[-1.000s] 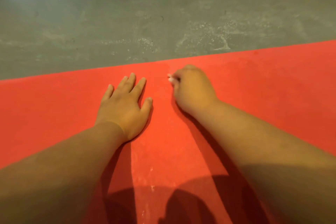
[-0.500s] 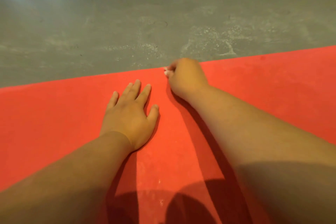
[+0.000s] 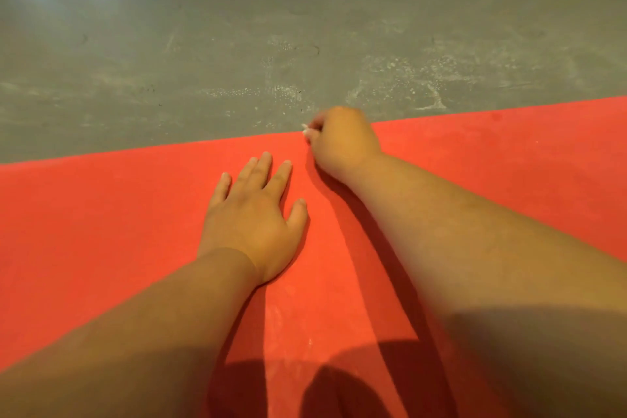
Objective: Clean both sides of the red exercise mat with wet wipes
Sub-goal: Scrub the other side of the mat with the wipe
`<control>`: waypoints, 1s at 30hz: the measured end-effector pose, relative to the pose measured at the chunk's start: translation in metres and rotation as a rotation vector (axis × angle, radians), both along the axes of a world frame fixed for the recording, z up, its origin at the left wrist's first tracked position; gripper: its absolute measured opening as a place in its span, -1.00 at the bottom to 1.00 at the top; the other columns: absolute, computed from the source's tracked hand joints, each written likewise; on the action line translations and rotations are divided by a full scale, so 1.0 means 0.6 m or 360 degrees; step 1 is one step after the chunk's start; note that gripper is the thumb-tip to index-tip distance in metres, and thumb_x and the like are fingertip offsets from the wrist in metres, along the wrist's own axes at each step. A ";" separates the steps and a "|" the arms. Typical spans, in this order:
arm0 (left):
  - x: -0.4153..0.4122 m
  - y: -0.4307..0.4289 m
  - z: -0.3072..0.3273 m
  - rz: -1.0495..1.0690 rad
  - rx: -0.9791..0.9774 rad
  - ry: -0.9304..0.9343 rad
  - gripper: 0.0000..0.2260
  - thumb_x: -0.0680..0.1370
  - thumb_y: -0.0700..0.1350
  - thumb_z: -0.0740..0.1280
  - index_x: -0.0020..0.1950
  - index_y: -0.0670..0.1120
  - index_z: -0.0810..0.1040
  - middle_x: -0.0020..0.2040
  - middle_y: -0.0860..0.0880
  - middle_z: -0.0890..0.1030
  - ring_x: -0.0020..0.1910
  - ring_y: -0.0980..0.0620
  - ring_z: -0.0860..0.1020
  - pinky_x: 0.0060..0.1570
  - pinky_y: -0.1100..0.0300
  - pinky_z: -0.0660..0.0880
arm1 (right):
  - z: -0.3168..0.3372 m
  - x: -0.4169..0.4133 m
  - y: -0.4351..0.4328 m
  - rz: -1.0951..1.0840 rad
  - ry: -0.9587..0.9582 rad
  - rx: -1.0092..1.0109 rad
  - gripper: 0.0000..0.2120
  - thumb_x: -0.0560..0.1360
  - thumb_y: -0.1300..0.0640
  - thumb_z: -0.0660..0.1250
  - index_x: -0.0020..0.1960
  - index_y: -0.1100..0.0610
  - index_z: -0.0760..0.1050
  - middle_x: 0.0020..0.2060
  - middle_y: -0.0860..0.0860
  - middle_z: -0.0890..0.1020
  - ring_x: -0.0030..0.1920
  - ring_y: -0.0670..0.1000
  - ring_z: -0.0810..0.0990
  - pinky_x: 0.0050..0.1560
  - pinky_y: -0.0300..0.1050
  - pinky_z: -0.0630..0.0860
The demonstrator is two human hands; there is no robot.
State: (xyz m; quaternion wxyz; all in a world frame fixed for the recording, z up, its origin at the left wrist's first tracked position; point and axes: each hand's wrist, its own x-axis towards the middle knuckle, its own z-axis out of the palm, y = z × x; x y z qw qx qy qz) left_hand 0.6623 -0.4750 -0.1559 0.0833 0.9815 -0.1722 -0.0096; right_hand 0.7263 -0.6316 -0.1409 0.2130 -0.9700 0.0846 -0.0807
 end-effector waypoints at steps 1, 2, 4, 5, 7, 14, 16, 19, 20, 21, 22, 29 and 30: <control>0.000 0.000 0.000 -0.0002 0.0003 -0.0001 -0.36 0.48 0.24 -0.13 0.57 0.13 0.00 0.59 0.07 -0.06 0.55 0.11 -0.08 0.51 0.02 -0.14 | 0.000 0.002 0.016 0.0132 -0.0003 0.0015 -0.79 0.53 0.11 0.27 0.06 0.14 0.63 0.02 0.14 0.66 0.08 0.16 0.59 0.03 -0.12 0.46; 0.002 -0.001 -0.001 -0.0008 0.0005 0.0002 -0.40 0.52 0.23 -0.11 0.57 0.13 0.00 0.59 0.07 -0.06 0.55 0.11 -0.08 0.51 0.02 -0.14 | 0.002 0.003 0.018 0.0182 -0.0003 0.0025 -0.79 0.54 0.07 0.28 0.04 0.13 0.63 0.00 0.13 0.67 0.06 0.16 0.59 0.00 -0.12 0.46; 0.002 -0.001 -0.002 -0.0011 0.0001 0.0013 -0.43 0.56 0.22 -0.06 0.57 0.13 0.00 0.59 0.06 -0.06 0.55 0.11 -0.08 0.51 0.02 -0.14 | 0.006 -0.002 -0.015 0.0098 0.0023 0.0024 -0.77 0.53 0.02 0.30 0.00 0.14 0.64 -0.04 0.15 0.67 0.02 0.17 0.59 -0.06 -0.12 0.44; 0.003 -0.001 -0.002 -0.0009 0.0001 0.0010 -0.43 0.56 0.22 -0.07 0.57 0.14 0.01 0.59 0.07 -0.05 0.55 0.11 -0.08 0.51 0.02 -0.14 | 0.007 -0.006 -0.045 -0.0014 0.0023 -0.0001 -0.77 0.53 0.02 0.30 -0.02 0.16 0.63 -0.04 0.17 0.66 0.02 0.19 0.59 -0.07 -0.10 0.45; 0.001 -0.002 -0.002 -0.0007 0.0001 0.0009 -0.39 0.51 0.23 -0.12 0.57 0.14 0.01 0.59 0.07 -0.05 0.55 0.11 -0.07 0.51 0.02 -0.14 | 0.006 -0.024 -0.113 -0.0360 0.0004 -0.0119 -0.77 0.53 0.09 0.29 0.00 0.22 0.62 -0.02 0.23 0.64 0.03 0.24 0.58 -0.03 -0.05 0.48; 0.001 -0.001 0.001 -0.0013 0.0015 0.0007 -0.44 0.58 0.19 0.00 0.57 0.12 0.02 0.59 0.05 -0.04 0.55 0.10 -0.06 0.51 0.02 -0.12 | -0.013 -0.065 -0.036 -0.0073 -0.0178 -0.0169 -0.81 0.54 0.17 0.23 0.03 0.20 0.59 -0.01 0.18 0.61 0.05 0.19 0.55 0.01 -0.06 0.43; 0.000 -0.001 0.004 -0.0009 0.0009 0.0004 -0.45 0.59 0.18 0.02 0.57 0.12 0.03 0.59 0.05 -0.03 0.55 0.10 -0.05 0.51 0.02 -0.12 | -0.019 -0.088 0.004 0.0267 -0.0278 -0.0196 -0.78 0.57 0.08 0.20 0.02 0.16 0.58 -0.05 0.14 0.59 0.02 0.18 0.52 0.01 -0.02 0.41; 0.002 -0.001 0.001 -0.0014 -0.0007 0.0002 -0.45 0.58 0.18 0.02 0.57 0.13 0.04 0.59 0.05 -0.02 0.55 0.10 -0.05 0.51 0.03 -0.12 | -0.014 -0.076 -0.077 0.0041 -0.0228 -0.0412 -0.78 0.55 0.04 0.22 -0.01 0.14 0.58 -0.04 0.16 0.62 0.04 0.20 0.53 0.00 -0.02 0.46; 0.002 0.000 0.000 -0.0013 -0.0008 0.0000 -0.45 0.58 0.18 0.02 0.57 0.13 0.04 0.59 0.06 -0.02 0.55 0.10 -0.04 0.51 0.03 -0.12 | -0.011 -0.068 -0.118 -0.0174 -0.0150 -0.0437 -0.79 0.53 0.05 0.24 0.00 0.14 0.59 -0.03 0.17 0.63 0.05 0.21 0.54 0.00 -0.03 0.47; 0.003 0.000 -0.002 -0.0010 -0.0012 -0.0004 -0.45 0.58 0.19 0.02 0.56 0.13 0.04 0.59 0.06 -0.01 0.55 0.10 -0.04 0.51 0.03 -0.12 | -0.008 -0.062 -0.156 -0.0383 -0.0085 -0.0412 -0.78 0.52 0.06 0.26 0.02 0.15 0.60 -0.02 0.19 0.64 0.06 0.23 0.55 0.01 -0.02 0.48; 0.004 0.000 -0.003 -0.0012 -0.0013 -0.0007 -0.45 0.58 0.19 0.02 0.56 0.13 0.04 0.59 0.06 -0.01 0.55 0.09 -0.04 0.51 0.03 -0.12 | -0.007 -0.061 -0.177 -0.0522 -0.0055 -0.0348 -0.78 0.51 0.06 0.27 0.02 0.16 0.61 -0.01 0.21 0.64 0.06 0.24 0.56 0.01 -0.01 0.49; 0.005 -0.001 -0.001 -0.0011 0.0027 -0.0019 -0.46 0.59 0.18 0.04 0.56 0.12 0.06 0.59 0.04 0.01 0.55 0.08 -0.02 0.51 0.02 -0.10 | -0.023 -0.127 -0.018 0.0201 -0.0283 -0.0103 -0.82 0.53 0.10 0.27 -0.02 0.13 0.61 -0.09 0.12 0.61 -0.01 0.17 0.53 0.01 -0.03 0.39; 0.005 -0.001 -0.002 -0.0014 0.0030 -0.0026 -0.46 0.59 0.18 0.05 0.56 0.12 0.07 0.59 0.04 0.02 0.55 0.08 -0.01 0.51 0.02 -0.09 | -0.022 -0.135 -0.012 0.0324 -0.0309 -0.0107 -0.82 0.53 0.07 0.27 -0.02 0.11 0.61 -0.10 0.10 0.62 -0.02 0.16 0.52 0.02 -0.02 0.41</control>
